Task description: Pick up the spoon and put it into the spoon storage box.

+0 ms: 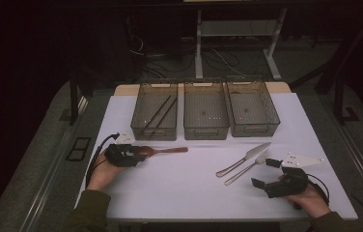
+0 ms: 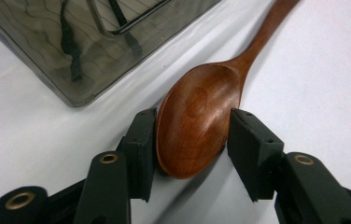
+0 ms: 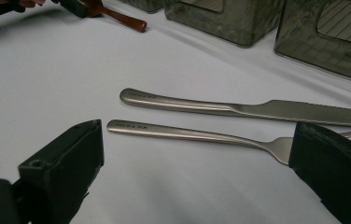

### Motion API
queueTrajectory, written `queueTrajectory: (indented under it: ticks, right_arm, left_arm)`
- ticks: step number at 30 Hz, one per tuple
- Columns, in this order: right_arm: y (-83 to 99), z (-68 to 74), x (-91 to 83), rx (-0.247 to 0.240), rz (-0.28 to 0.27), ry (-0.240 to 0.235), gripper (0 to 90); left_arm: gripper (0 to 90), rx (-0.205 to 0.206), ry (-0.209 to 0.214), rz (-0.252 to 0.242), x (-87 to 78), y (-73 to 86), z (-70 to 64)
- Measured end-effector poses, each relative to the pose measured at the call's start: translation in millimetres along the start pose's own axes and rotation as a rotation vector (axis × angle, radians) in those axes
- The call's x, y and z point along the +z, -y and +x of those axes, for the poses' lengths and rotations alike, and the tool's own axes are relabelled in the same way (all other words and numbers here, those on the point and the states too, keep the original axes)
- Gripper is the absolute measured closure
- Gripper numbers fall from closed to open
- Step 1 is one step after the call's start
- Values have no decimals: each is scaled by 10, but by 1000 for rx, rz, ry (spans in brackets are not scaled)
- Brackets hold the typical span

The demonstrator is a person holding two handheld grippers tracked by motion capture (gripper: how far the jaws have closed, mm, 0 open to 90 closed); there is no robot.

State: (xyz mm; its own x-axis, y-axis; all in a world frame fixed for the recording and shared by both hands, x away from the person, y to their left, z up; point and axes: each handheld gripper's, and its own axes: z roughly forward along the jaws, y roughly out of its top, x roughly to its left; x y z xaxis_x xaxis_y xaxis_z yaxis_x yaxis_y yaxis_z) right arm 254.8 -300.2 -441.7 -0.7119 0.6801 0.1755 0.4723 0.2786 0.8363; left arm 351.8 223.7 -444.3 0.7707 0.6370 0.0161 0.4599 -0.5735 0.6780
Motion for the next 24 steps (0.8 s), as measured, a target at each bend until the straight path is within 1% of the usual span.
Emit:
queueTrajectory:
  ticks: [5, 6, 9, 11, 16, 18, 20, 24]
  right_arm:
    - [0, 0, 1, -1, 0, 0, 27]
    - [1, -1, 2, -2, 0, 0, 27]
    - [1, 0, 1, -2, 1, 0, 27]
    - [1, -1, 2, -2, 0, 1, 27]
    - [1, 0, 1, -2, 0, 0, 27]
    - [0, 0, 0, -1, 1, 0, 27]
    - [0, 1, -1, 0, 0, 0, 27]
    - [0, 1, -4, 1, 0, 0, 27]
  left_arm:
    - [568, 3, 8, -5, -21, 14, 8]
    - [578, 5, 11, -13, -25, 17, 10]
    - [622, 13, 11, -21, -42, 19, 11]
    - [672, 19, 9, -18, -54, 14, 7]
    - [702, 29, 7, -29, -56, 10, -7]
    - [712, 40, 4, -31, -63, 8, -17]
    - [742, 51, 5, -32, -73, 5, -22]
    - [793, 74, 16, -22, -75, 2, -41]
